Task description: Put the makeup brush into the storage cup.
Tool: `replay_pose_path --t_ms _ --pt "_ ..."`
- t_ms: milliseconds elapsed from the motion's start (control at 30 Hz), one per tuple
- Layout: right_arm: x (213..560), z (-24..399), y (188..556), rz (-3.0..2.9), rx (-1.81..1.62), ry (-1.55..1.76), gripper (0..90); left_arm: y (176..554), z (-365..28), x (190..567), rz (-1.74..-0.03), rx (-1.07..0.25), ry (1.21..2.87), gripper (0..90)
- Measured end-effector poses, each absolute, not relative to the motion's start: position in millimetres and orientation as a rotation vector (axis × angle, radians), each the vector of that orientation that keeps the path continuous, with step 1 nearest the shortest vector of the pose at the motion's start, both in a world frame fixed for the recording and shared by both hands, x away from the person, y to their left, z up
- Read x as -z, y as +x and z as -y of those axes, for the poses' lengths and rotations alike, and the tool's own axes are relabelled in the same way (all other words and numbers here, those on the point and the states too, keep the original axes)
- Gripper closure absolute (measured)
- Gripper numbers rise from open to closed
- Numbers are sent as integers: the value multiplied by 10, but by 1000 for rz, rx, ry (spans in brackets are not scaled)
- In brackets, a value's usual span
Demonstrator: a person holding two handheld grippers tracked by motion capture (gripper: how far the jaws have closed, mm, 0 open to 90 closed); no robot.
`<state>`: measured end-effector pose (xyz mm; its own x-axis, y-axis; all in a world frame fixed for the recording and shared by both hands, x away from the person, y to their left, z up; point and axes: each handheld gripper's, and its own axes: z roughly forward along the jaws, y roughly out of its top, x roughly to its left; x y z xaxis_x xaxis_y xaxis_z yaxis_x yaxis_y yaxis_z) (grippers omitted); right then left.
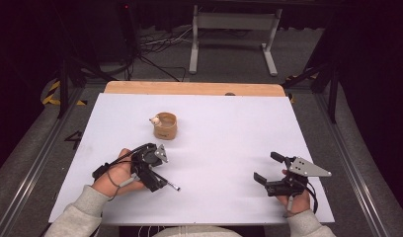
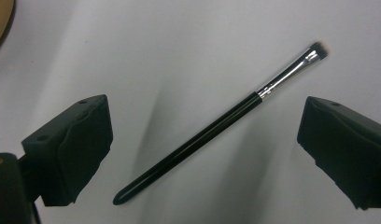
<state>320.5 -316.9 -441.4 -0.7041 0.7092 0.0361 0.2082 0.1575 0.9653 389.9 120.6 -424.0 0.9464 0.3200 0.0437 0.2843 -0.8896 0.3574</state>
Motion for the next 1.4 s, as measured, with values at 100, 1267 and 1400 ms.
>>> replay_pose_path --t_ms 100,1267,1400 --pt "4415 3170 3206 -2013 -1569 870 0 3898 -1192 4267 -440 -135 2762 51" --pt "4427 3183 3219 -2026 -1589 895 3 3925 -1158 4354 -404 -54 2829 199" --pt "4431 3180 3223 -2026 -1588 897 5 3912 -1153 4339 -406 -51 2833 255"
